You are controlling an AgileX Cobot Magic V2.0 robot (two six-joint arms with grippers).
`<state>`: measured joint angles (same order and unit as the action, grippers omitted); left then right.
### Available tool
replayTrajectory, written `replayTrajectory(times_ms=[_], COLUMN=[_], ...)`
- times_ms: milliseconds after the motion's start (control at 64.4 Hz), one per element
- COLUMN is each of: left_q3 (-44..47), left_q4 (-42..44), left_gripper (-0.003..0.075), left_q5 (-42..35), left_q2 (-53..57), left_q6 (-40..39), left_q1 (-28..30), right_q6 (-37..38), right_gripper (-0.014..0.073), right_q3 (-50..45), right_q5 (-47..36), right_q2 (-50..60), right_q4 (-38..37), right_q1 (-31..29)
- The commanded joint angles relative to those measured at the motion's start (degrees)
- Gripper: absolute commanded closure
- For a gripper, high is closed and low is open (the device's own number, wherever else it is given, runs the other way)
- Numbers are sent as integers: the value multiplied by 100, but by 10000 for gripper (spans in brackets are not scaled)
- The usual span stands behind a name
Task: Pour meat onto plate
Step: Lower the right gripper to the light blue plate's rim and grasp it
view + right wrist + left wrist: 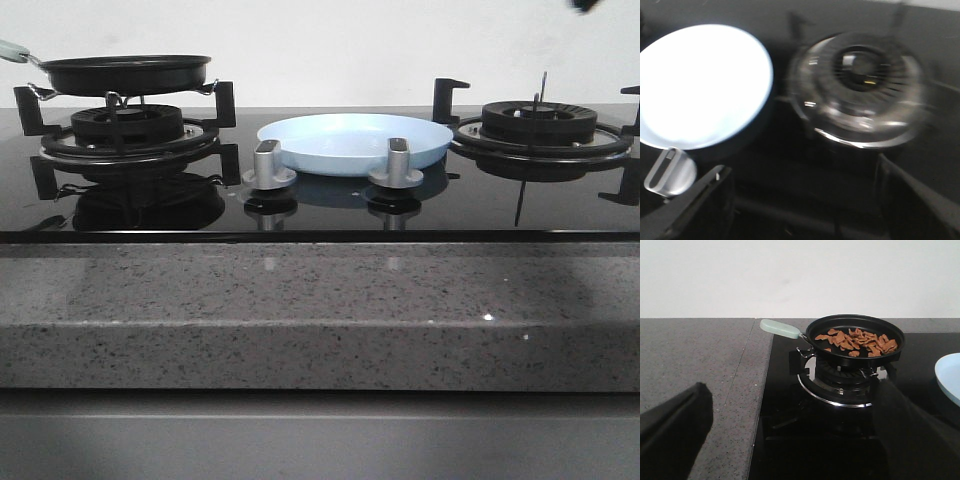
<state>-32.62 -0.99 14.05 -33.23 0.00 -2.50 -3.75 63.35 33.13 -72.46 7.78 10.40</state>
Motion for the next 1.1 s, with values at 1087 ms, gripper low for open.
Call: replayTrajectory(times_ms=[1087], left_q3=[-223], left_q4=[-36], left_gripper=[81], left_q5=[-495], left_q2=[-31], left_q6=[0], left_q1=[26], right_q6=[-193], right_gripper=[221], right_q3=[5715], right_q5=[2772], right_q2=[-4765], right_q4=[37], right_q1=[397])
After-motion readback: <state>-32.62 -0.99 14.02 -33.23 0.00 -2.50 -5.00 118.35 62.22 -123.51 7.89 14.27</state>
